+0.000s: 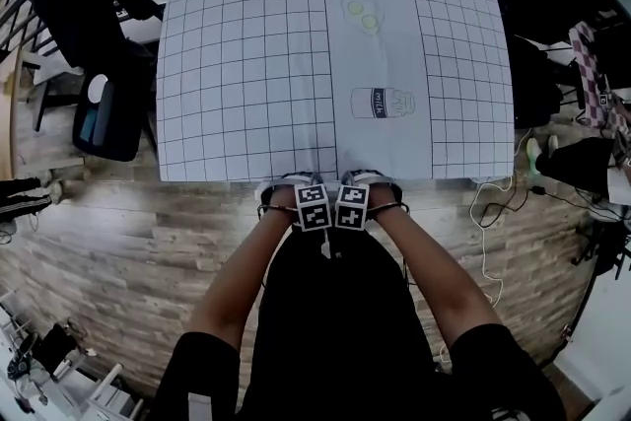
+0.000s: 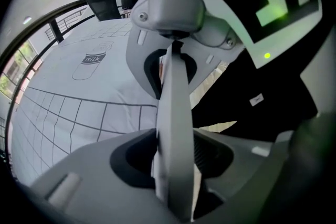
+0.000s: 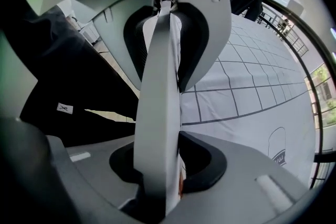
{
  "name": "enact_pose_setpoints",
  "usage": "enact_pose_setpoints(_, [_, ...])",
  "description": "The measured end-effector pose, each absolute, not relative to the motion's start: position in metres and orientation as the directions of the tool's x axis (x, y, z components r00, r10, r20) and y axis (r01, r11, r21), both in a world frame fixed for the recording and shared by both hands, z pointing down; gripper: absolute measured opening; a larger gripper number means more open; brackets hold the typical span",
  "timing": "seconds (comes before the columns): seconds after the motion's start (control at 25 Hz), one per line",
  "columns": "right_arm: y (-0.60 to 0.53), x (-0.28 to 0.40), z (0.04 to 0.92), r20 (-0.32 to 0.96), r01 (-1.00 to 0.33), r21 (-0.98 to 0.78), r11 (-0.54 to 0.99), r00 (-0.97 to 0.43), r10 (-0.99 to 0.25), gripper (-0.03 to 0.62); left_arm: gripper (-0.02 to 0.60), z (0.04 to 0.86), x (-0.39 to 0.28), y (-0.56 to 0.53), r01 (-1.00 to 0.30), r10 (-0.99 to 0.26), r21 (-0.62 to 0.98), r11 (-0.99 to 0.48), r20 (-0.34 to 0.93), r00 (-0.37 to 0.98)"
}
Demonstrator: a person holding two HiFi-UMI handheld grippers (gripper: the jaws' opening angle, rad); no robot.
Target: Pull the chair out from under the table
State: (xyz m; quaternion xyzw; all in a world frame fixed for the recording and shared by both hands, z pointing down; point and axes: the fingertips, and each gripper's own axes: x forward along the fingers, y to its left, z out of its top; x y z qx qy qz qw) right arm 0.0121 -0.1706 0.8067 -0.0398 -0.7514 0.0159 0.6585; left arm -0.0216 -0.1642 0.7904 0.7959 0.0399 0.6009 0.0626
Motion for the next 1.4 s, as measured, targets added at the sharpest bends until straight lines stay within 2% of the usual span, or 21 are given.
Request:
enact_pose_setpoints(0.32, [-0.1702,0.0104,0.8073,0.985,0.016,-0.1,0.995,-0.14,0.102,0.137,0.176,0.7988,-0.0227,-0.1658,-0.036,0.156,0.173,-0.984,0.946,0.283])
enact_pose_setpoints(0.52, [-0.1691,0.0091,0.8078,0.983,-0.01,-0.121,0.993,-0.142,0.118,0.135,0.155,0.8001,-0.0237,-0.1665,-0.056,0.178,0.2,-0.978,0.946,0.273])
enact_pose_setpoints(0.72, [-0.1674,0.0101,0.8083,0.98,-0.004,-0.138,0.99,-0.144,0.136,0.133,0.126,0.8012,-0.0227,-0.1689,-0.057,0.146,0.167,-0.984,0.953,0.264])
enact_pose_setpoints(0.84, [-0.1715,0.0091,0.8076,0.982,-0.042,-0.116,0.992,-0.156,0.108,0.122,0.12,0.8015,-0.0228,-0.1721,-0.058,0.118,0.138,-0.989,0.957,0.265])
enact_pose_setpoints(1.0, [-0.1751,0.0095,0.8074,0.99,-0.002,-0.008,1.0,-0.141,0.007,0.058,0.104,0.8006,-0.0238,-0.1727,-0.05,0.093,0.11,-0.993,0.96,0.265])
enact_pose_setpoints(1.4, [-0.1736,0.0119,0.8057,0.989,-0.016,-0.006,1.0,-0.148,0.004,0.071,0.087,0.7989,-0.0223,-0.1708,-0.044,0.071,0.086,-0.995,0.963,0.262])
